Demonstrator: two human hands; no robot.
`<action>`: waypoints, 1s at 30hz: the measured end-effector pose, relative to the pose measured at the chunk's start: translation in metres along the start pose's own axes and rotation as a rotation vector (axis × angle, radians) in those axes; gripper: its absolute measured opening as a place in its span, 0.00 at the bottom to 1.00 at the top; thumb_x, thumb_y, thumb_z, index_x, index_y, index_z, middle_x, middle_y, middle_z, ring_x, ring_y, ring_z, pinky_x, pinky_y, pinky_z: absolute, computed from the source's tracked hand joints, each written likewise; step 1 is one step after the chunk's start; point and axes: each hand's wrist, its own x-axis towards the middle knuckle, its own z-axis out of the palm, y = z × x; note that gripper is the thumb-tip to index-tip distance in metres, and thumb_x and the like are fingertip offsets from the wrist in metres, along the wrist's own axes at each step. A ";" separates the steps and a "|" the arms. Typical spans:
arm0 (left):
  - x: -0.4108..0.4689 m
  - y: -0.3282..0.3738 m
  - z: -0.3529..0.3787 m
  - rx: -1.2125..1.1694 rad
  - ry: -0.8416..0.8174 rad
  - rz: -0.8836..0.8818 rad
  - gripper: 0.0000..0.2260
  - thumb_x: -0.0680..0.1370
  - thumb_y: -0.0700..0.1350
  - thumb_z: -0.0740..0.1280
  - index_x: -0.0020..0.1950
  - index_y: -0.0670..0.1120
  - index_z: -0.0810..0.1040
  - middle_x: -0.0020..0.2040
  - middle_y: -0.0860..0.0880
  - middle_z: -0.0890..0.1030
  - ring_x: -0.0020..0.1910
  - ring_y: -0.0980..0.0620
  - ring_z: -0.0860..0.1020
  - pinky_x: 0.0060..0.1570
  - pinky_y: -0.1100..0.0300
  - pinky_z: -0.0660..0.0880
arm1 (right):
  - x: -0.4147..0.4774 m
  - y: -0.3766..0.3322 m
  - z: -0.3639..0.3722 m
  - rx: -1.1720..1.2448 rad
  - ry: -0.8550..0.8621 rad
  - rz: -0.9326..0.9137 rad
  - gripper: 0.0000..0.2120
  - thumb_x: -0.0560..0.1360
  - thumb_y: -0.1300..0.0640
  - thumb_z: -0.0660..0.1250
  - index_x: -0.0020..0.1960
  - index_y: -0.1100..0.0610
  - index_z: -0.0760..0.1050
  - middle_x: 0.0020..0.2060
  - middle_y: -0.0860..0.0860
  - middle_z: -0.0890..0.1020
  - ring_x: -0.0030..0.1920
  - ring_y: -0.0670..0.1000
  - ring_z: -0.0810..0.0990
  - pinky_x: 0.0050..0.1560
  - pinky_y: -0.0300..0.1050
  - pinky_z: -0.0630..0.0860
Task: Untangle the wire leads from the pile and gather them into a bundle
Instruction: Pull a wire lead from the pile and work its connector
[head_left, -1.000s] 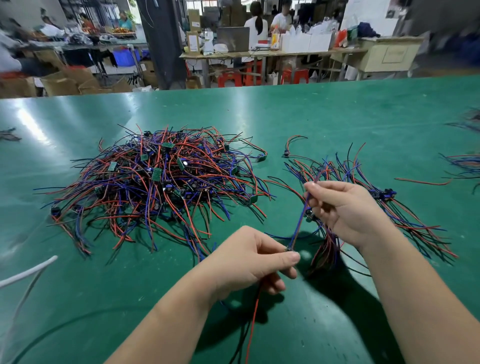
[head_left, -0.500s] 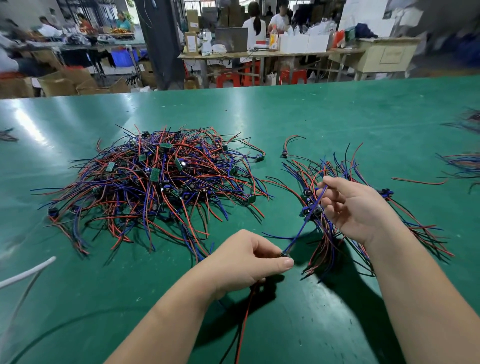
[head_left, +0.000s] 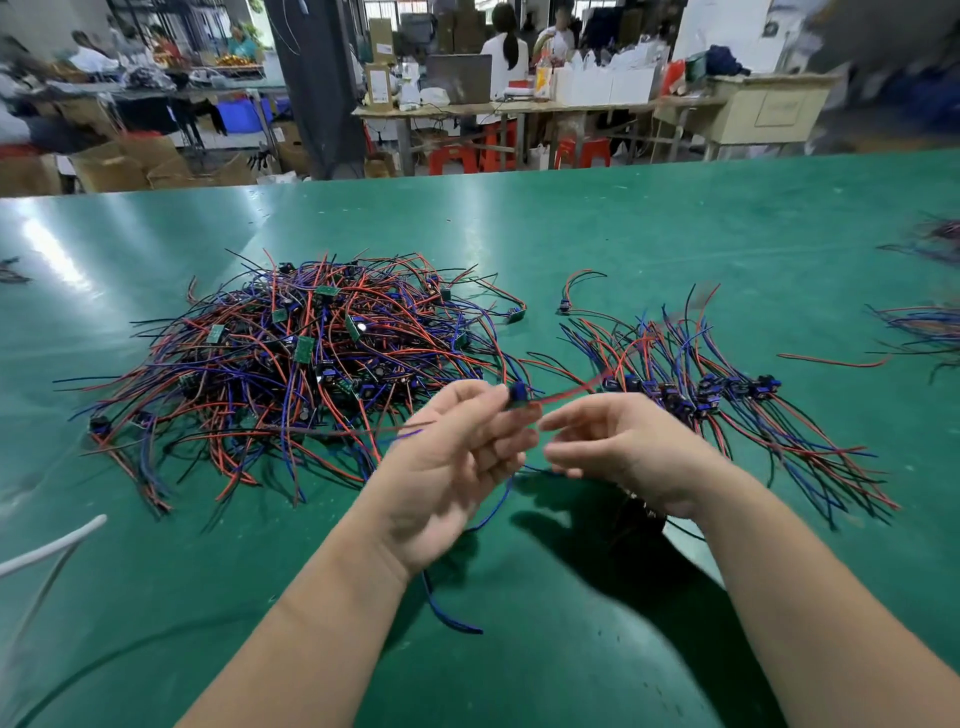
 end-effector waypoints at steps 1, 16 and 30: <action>0.000 0.001 -0.001 -0.040 0.034 0.023 0.13 0.61 0.49 0.73 0.40 0.51 0.73 0.40 0.47 0.84 0.36 0.53 0.82 0.42 0.62 0.76 | -0.002 0.000 0.005 -0.004 -0.067 -0.028 0.11 0.66 0.67 0.73 0.47 0.61 0.79 0.33 0.53 0.81 0.32 0.47 0.79 0.35 0.36 0.76; -0.003 -0.007 0.002 0.429 -0.109 0.229 0.14 0.70 0.28 0.70 0.47 0.46 0.81 0.45 0.46 0.85 0.47 0.53 0.83 0.46 0.66 0.77 | 0.001 -0.010 0.013 0.546 0.067 -0.126 0.05 0.58 0.58 0.74 0.32 0.57 0.80 0.31 0.53 0.81 0.31 0.46 0.78 0.33 0.36 0.75; -0.002 -0.006 0.009 0.522 0.256 0.182 0.12 0.77 0.34 0.61 0.40 0.43 0.82 0.37 0.47 0.82 0.30 0.50 0.82 0.31 0.59 0.80 | 0.001 -0.005 0.015 0.300 0.134 -0.107 0.07 0.65 0.65 0.73 0.32 0.58 0.77 0.25 0.54 0.79 0.22 0.47 0.76 0.23 0.34 0.71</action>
